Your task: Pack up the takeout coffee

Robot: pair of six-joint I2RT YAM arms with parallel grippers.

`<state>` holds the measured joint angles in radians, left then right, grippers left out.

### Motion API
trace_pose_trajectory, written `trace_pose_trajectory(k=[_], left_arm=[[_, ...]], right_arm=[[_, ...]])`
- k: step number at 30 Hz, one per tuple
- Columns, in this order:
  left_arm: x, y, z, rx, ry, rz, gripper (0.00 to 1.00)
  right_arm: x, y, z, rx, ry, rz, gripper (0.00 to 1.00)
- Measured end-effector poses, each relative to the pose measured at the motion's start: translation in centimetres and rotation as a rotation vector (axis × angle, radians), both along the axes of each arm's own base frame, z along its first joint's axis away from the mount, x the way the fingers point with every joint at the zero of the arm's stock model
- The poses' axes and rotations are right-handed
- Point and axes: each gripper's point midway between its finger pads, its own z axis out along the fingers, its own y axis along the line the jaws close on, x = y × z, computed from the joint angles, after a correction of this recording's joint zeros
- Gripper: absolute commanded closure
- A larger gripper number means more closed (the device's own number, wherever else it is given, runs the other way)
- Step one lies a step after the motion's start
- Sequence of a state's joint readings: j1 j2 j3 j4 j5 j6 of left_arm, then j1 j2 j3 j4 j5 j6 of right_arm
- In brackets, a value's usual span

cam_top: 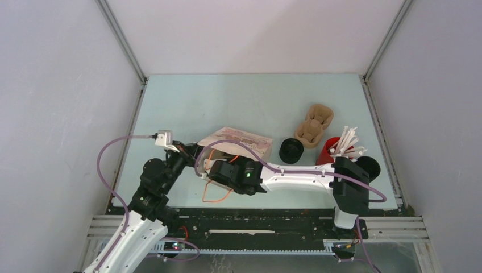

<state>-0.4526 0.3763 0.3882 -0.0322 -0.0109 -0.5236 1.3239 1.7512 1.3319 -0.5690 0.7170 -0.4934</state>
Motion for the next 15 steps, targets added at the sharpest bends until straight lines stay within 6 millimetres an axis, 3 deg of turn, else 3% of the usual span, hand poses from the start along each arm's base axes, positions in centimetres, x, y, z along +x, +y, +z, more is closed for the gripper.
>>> trace_pose_trajectory(k=[7, 15], left_arm=[[-0.1, 0.2, 0.0, 0.0, 0.001, 0.01, 1.0], [-0.4, 0.2, -0.1, -0.03, 0.005, 0.009, 1.0]], right_arm=[[0.6, -1.2, -0.9, -0.068, -0.002, -0.032, 0.82], [2.3, -1.0, -2.1, -0.045, -0.028, -0.004, 0.82]])
